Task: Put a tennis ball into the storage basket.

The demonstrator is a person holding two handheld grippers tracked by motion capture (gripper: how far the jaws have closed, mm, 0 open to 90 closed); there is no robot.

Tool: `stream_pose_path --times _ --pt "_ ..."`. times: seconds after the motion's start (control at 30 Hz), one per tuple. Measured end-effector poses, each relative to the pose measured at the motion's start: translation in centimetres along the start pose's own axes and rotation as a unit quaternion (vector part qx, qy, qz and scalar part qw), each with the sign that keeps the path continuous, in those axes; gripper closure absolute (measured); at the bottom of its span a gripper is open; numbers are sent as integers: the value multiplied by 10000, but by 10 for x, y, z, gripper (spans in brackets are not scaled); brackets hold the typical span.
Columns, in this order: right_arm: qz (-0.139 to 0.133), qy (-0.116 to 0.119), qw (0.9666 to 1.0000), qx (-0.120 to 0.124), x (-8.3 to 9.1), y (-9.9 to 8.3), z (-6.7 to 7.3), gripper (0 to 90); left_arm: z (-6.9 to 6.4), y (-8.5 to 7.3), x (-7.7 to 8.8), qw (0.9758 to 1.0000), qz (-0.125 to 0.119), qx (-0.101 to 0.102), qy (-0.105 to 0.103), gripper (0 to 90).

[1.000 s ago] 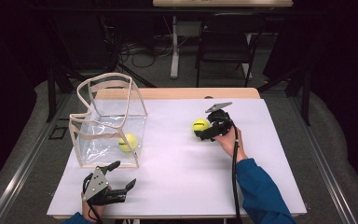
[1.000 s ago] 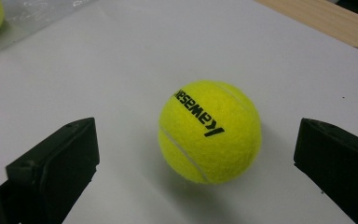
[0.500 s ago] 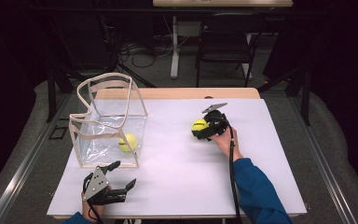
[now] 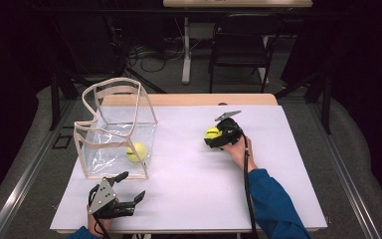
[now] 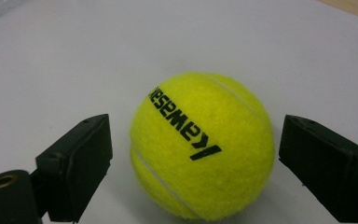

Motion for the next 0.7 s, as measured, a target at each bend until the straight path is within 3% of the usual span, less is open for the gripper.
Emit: stream_pose_path --times 0.7 --pt "184 -74 9998 43 -6 -4 -1 250 0 0 0 10000 12 -12 -15 161"
Point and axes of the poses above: each handheld gripper's, and its own axes: x roughly backward along the jaws, y roughly out of its top, z roughly to its left, the point moved 5 cm from there along -x, roughly forward along the jaws, and after that the axes turned 1 degree about z, right-handed, at the moved point
